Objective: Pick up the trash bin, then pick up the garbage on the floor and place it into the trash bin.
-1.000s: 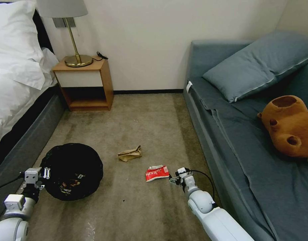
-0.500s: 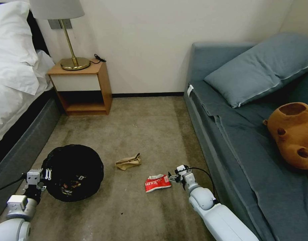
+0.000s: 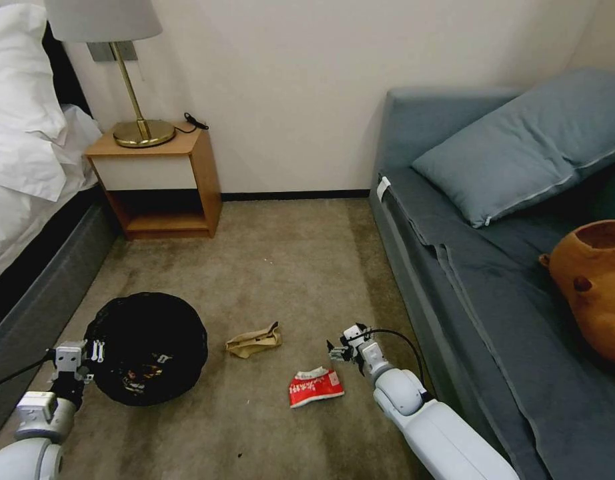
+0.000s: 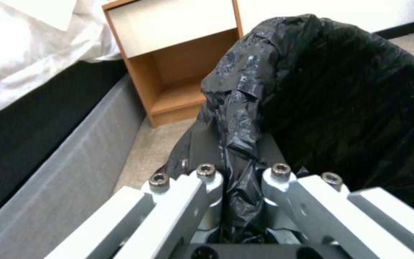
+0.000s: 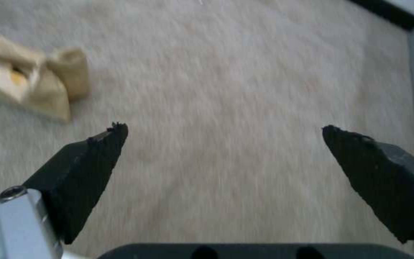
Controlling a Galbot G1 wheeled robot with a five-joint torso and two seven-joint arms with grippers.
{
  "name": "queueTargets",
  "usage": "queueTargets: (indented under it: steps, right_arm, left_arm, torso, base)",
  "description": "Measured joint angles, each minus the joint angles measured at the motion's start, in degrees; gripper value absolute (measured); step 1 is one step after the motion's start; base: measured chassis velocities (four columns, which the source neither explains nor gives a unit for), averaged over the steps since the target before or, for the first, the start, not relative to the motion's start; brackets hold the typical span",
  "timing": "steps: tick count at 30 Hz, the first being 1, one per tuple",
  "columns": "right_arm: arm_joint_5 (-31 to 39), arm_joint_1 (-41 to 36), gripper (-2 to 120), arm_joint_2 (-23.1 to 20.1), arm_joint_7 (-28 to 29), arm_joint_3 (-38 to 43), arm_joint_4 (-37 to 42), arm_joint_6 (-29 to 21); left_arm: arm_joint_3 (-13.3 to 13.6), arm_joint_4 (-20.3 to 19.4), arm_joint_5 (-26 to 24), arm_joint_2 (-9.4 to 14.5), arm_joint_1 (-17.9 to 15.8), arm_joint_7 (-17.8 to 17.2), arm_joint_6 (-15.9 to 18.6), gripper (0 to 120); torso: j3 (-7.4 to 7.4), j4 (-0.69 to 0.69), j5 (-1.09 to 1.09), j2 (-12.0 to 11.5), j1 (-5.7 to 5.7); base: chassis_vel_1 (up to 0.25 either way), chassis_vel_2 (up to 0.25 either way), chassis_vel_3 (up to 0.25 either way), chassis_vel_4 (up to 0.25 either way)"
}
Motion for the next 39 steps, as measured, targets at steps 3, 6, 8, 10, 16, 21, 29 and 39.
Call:
queueTargets:
  steps: [3,6,8,10,16,21,29,39]
  right_arm:
    - [-0.4,0.7,100,-0.7,-1.5,-1.0,0.8,0.6]
    - [-1.6,0.9,100,-2.6,-5.6,-2.8,2.0,2.2]
    - [-2.2,0.7,100,-3.7,-7.6,-3.7,2.6,2.7]
    - [-4.2,-0.4,100,-6.7,-12.1,-5.4,4.4,2.8]
    - [-10.0,0.1,100,-10.6,-18.5,-8.8,7.0,3.8]
    - [-12.1,3.8,100,-11.4,-21.3,-13.0,5.1,4.9]
    - [-16.1,8.6,100,-10.9,-24.1,-16.3,0.8,7.3]
    - [-16.4,8.7,100,-12.4,-28.9,-16.9,0.3,9.3]
  left_arm:
    - [0.1,0.0,0.1,-0.2,0.1,0.3,-0.2,4]
    - [0.2,0.0,0.2,-0.6,0.4,0.6,-1.0,4]
    - [0.2,0.0,0.2,-0.7,0.7,0.7,-1.2,4]
    - [0.2,-0.1,0.0,-0.9,1.1,1.0,-1.7,4]
    - [-0.1,1.2,-0.5,-0.8,1.2,1.4,-2.7,4]
    - [-0.4,2.2,-0.9,-0.7,1.3,1.6,-3.4,4]
    - [-0.5,2.6,-0.9,-0.7,1.1,1.8,-3.4,4]
    - [-0.1,2.2,0.7,-2.4,0.4,1.8,-2.3,4]
  torso:
    - [0.00,0.01,0.01,0.0,0.00]
    - [0.00,0.01,0.01,0.0,0.00]
    - [0.00,0.00,0.01,0.0,0.00]
    - [0.00,0.00,0.01,0.0,0.00]
    - [0.00,-0.01,0.00,0.0,0.00]
    - [0.00,0.01,0.01,0.0,0.00]
    - [0.00,0.01,0.00,0.0,0.00]
    - [0.00,0.01,0.01,0.0,0.00]
  base:
    - [-0.103,0.122,0.128,-0.120]
    - [-0.112,0.097,0.122,-0.119]
    - [-0.117,0.110,0.123,-0.105]
    - [-0.087,0.075,0.076,-0.080]
    - [-0.025,0.023,0.021,-0.023]
    - [0.000,0.000,0.000,0.000]
    - [0.000,0.000,0.000,0.000]
    - [0.000,0.000,0.000,0.000]
